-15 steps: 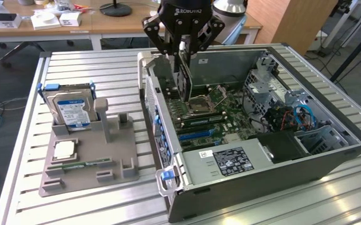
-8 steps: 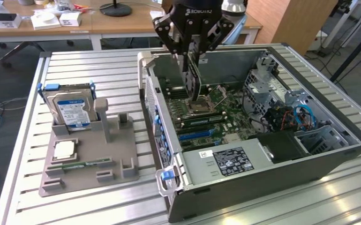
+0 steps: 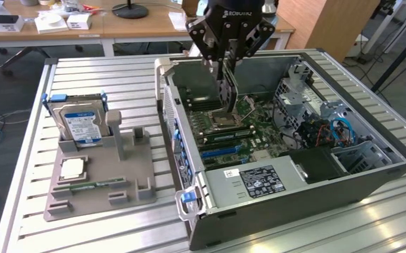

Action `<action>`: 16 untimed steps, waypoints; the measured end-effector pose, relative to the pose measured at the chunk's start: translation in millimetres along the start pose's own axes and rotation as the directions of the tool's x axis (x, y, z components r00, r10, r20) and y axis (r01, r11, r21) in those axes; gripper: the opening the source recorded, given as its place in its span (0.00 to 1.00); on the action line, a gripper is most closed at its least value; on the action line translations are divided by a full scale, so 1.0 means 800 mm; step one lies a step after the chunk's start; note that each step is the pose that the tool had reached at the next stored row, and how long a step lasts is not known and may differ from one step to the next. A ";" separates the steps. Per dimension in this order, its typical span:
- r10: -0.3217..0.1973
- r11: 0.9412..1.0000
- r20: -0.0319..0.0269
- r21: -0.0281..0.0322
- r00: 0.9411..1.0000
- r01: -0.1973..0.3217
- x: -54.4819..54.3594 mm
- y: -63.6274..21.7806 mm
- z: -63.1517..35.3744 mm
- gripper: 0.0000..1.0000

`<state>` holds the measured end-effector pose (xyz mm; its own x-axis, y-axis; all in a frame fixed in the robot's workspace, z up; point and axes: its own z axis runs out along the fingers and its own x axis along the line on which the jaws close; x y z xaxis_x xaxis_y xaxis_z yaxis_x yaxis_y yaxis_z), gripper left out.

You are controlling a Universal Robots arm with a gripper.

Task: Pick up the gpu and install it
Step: 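Pick up the gpu and move the gpu toward the slot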

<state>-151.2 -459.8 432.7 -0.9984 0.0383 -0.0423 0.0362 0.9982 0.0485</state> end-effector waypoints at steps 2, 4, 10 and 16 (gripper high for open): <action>0.002 1.000 0.000 0.000 1.000 -0.002 -0.006 0.000 0.000 0.26; 0.004 1.000 0.000 0.000 1.000 -0.004 -0.013 0.000 0.001 0.26; 0.011 1.000 0.001 0.000 1.000 -0.011 -0.032 0.001 0.002 0.26; 0.018 1.000 0.001 0.001 1.000 -0.018 -0.052 0.002 0.004 0.26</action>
<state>-109.8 -459.6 431.4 -0.9975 0.0560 -0.0422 0.0539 0.9974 0.0486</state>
